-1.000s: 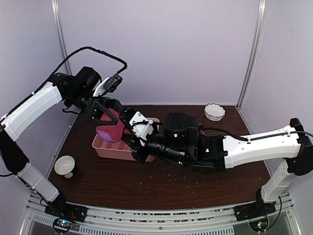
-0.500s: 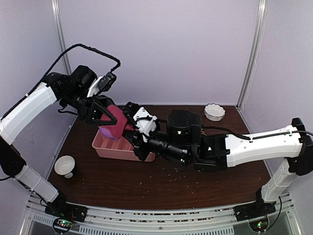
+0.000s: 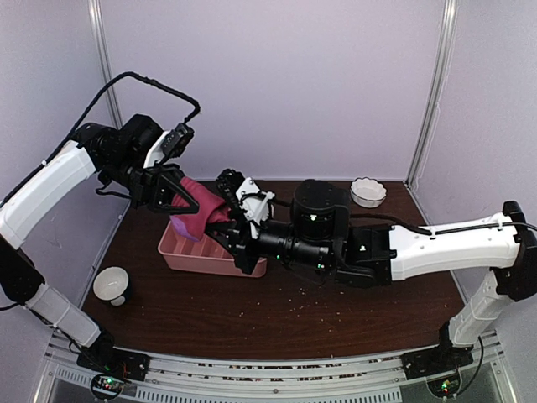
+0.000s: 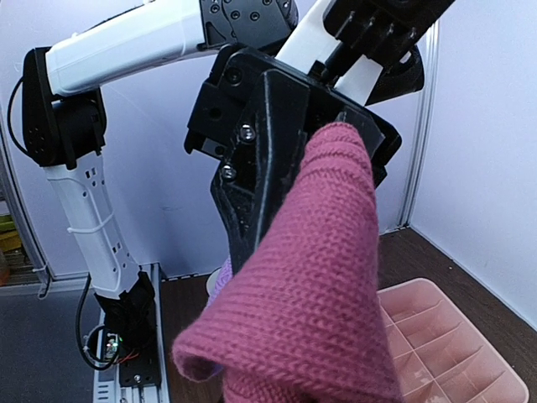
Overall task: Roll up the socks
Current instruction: Pass from the right arm to the left, then pass from the left arm to the right
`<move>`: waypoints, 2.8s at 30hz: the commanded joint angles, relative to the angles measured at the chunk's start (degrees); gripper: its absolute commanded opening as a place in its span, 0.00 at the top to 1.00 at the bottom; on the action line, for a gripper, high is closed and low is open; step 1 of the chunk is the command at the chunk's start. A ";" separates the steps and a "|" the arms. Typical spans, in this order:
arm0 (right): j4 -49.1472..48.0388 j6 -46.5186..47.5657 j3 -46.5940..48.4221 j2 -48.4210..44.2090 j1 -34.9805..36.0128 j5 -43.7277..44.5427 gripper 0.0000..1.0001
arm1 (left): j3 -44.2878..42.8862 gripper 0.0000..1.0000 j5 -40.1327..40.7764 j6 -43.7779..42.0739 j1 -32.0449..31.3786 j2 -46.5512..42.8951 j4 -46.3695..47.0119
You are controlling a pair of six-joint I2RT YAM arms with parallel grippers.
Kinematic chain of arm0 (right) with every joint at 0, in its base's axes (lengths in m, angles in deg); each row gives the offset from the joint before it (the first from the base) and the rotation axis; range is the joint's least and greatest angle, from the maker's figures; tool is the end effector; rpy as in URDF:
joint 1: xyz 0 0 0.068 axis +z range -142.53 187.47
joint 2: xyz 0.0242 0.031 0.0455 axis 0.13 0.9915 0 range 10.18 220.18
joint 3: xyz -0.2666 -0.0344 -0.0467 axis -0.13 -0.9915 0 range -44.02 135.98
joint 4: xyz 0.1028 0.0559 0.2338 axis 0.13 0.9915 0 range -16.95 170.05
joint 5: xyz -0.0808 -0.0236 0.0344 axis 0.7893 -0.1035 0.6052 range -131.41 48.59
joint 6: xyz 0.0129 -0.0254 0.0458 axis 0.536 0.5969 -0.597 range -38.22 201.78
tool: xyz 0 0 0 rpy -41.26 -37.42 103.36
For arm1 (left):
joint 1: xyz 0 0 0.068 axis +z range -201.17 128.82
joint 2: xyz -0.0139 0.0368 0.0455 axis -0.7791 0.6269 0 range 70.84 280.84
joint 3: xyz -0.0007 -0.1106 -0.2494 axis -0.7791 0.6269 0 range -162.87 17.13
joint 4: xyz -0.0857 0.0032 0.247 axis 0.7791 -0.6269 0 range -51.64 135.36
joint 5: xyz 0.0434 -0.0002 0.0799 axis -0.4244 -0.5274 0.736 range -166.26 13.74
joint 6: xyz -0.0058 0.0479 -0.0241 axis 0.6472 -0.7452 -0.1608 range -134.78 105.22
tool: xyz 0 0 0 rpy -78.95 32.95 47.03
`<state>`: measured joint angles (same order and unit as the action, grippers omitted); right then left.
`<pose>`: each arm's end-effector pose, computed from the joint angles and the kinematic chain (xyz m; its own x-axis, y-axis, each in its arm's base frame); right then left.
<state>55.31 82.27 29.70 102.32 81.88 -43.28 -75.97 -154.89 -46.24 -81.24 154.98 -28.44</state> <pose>0.1039 0.3767 0.3555 0.0050 -0.0137 -0.9999 -0.9715 0.2371 -0.0081 0.2076 -0.1605 0.4002 -0.4284 0.3669 -0.8257 0.8007 -0.2693 -0.5351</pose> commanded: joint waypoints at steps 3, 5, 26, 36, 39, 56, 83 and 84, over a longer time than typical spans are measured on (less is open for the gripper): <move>2.37 -4.44 2.29 -0.47 -1.90 -10.99 1.00 | -1.21 1.00 -2.76 -8.74 -1.43 -0.83 -6.01; 1.54 -6.34 2.99 0.18 -2.39 -11.88 0.99 | -1.53 1.00 -1.79 -11.60 -2.33 -0.82 -8.06; -8.07 -11.59 -5.08 -5.28 -5.06 -19.39 0.23 | -5.70 1.00 10.59 -1.22 -2.17 -1.09 2.01; -6.93 -16.09 1.30 0.99 -5.29 -13.35 0.49 | -4.74 1.00 10.91 -1.23 -2.15 -1.94 2.10; -5.73 -16.31 0.36 0.66 -5.38 -9.09 0.55 | -4.63 1.00 10.41 -1.34 -2.12 -2.35 2.05; -9.16 -13.16 -1.95 -1.64 -5.54 -6.27 0.47 | -4.50 1.00 7.09 -1.98 -2.19 -2.66 0.96; -13.31 -38.48 -4.68 -1.76 -10.75 -32.75 1.00 | -6.47 0.02 31.90 -19.04 -2.17 -10.35 3.03; -12.08 -38.17 -4.96 -2.07 -10.75 -32.69 1.00 | -7.17 0.02 33.02 -19.86 -2.18 -11.01 3.19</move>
<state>39.40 48.26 23.27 101.27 70.97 -70.87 -82.31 -130.50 -60.19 -83.16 149.40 -29.88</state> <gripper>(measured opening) 0.089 0.980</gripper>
